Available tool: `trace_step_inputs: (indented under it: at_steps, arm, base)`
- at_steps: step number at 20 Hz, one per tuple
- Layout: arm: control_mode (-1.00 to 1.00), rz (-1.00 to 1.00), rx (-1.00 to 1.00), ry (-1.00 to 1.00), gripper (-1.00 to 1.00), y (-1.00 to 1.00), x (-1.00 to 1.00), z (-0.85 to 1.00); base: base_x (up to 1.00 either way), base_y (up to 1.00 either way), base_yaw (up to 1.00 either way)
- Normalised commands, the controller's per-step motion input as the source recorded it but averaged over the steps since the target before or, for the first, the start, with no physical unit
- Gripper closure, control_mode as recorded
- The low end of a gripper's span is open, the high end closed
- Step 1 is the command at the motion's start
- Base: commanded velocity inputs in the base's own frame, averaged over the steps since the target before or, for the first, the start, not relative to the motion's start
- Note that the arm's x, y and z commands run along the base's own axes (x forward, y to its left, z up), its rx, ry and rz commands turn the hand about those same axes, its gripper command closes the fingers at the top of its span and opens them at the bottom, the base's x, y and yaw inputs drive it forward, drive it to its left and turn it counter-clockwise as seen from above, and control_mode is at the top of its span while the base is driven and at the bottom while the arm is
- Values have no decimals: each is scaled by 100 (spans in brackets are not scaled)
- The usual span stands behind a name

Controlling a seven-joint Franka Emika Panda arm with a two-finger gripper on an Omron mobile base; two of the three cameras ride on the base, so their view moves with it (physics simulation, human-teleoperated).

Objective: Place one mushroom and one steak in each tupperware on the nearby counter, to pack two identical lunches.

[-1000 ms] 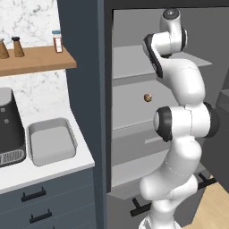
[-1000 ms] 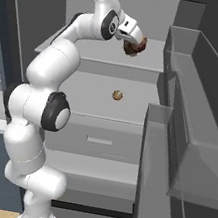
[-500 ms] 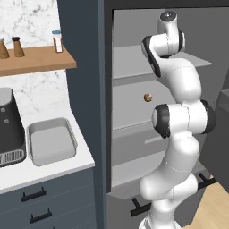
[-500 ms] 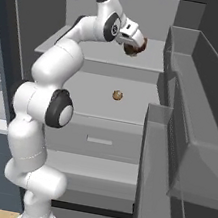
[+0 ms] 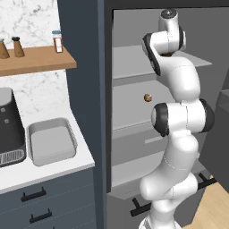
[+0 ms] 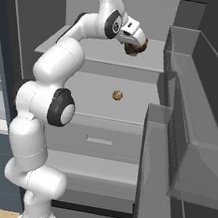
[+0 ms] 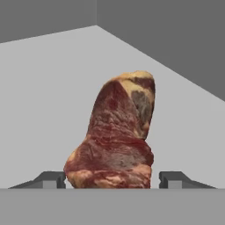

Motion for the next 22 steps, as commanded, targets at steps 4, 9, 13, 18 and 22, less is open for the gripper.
trace_step_inputs:
  at_steps: [4, 9, 13, 18, 22]
  arm:
    - [-100, 0, 0, -1, 100, 0, 0, -38]
    - [-100, 0, 0, -5, 100, 0, -5, -50]
    - [-100, 4, -6, -20, 100, 1, -37, -65]
    - [-100, 15, -10, -37, 100, 6, -65, -33]
    - [-100, 11, -2, -17, 100, 2, -72, -2]
  base:
    - [0, 0, 0]
    - [0, 0, 0]
    - [0, 0, 0]
    - [0, 0, 0]
    - [0, 0, 0]
